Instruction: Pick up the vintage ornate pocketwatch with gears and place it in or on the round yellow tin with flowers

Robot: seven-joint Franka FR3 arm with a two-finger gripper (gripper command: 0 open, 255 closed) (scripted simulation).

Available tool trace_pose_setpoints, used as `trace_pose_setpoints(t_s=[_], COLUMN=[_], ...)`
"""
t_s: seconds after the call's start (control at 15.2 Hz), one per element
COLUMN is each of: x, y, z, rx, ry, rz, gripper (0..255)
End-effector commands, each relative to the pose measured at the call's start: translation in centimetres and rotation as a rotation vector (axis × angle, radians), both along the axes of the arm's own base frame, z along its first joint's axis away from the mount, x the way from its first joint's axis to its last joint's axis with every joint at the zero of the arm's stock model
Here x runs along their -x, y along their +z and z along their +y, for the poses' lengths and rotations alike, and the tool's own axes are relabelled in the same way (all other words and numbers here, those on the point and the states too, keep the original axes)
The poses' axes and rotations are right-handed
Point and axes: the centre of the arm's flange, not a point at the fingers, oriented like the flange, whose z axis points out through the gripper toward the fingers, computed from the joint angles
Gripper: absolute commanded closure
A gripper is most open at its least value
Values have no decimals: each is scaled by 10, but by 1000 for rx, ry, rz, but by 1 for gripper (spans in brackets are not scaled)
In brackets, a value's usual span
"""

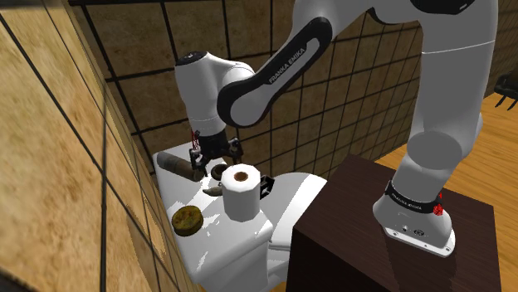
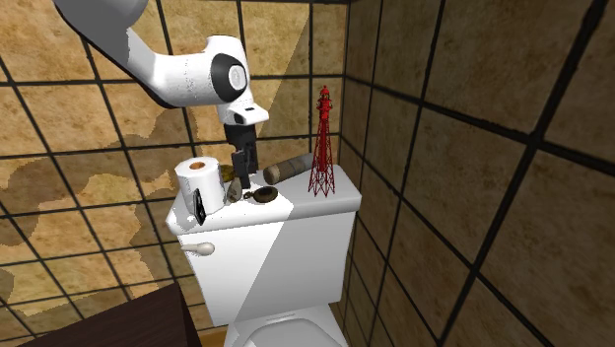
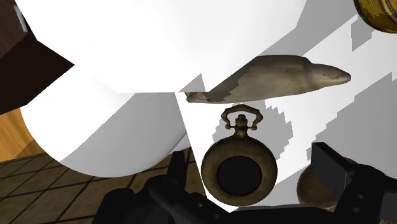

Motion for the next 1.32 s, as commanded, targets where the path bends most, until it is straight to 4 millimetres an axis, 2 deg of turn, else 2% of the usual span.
trace_pose_setpoints(t_s=[0.0,0.46,0.53,1.12,1.19,1.25], x=[0,0,0,0,0,-5], y=[-8,-8,-8,-8,-8,-6], z=[-1,-1,-1,-1,-1,-10], rx=[0,0,0,0,0,-18], ry=[0,0,0,0,0,-51], rz=[0,0,0,0,0,-43], gripper=[0,0,255,255,0,0])
